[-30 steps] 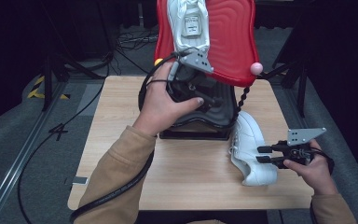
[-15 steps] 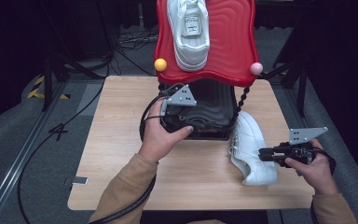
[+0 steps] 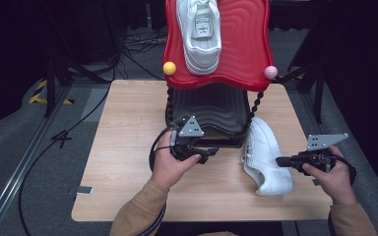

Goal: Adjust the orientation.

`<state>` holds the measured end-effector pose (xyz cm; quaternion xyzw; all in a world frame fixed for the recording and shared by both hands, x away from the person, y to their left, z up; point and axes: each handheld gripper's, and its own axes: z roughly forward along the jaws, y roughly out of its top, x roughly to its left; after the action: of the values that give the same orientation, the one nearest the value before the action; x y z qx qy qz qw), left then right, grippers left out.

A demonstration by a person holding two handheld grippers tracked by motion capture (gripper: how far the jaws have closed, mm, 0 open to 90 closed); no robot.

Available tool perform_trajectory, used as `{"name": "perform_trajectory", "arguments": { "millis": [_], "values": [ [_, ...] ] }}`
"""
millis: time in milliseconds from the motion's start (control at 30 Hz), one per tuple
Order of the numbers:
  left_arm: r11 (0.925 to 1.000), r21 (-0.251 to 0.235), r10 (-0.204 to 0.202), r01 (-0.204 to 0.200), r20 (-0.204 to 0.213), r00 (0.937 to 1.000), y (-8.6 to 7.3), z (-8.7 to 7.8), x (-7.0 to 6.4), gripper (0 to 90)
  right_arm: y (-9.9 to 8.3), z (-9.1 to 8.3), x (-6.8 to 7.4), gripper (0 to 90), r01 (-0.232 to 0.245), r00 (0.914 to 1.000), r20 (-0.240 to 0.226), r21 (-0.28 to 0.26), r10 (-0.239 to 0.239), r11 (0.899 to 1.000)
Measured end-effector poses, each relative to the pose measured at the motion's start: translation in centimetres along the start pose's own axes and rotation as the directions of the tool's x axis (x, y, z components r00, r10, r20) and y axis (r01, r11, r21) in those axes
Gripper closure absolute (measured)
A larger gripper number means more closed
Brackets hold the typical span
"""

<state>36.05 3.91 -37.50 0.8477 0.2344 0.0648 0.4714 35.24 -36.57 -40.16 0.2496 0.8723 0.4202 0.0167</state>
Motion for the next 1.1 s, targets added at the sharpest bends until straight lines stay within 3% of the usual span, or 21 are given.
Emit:
{"name": "perform_trajectory", "arguments": {
  "millis": [267,533,700,900,1100],
  "values": [
    [0.9999,0.013,-0.004,0.004,-0.003,1.0000,-0.3,0.0,0.2,35.2,-0.1,-0.3,0.0,90.0,-0.003,0.9999,0.014,0.000,0.003,1.000],
    [0.9993,0.038,-0.003,0.003,-0.001,1.0000,-0.6,0.4,0.2,34.9,-0.4,-0.6,-0.4,90.0,-0.024,0.9976,0.066,0.039,0.022,0.999],
    [0.9983,0.058,0.002,-0.003,0.005,1.0000,-0.7,0.7,0.1,34.6,-0.5,-0.7,-0.5,90.0,-0.022,0.9980,0.060,0.053,0.019,0.998],
    [0.9972,0.074,0.008,-0.009,0.008,0.9999,-0.8,1.0,0.0,34.1,-0.6,-0.1,-0.5,90.0,-0.009,0.9981,0.062,0.120,0.002,0.993],
    [0.9964,0.084,0.009,-0.010,0.004,0.9999,-0.9,0.9,0.1,33.8,-0.6,0.4,-0.3,90.0,0.005,0.9988,0.047,0.140,-0.012,0.990]
  ]
}}
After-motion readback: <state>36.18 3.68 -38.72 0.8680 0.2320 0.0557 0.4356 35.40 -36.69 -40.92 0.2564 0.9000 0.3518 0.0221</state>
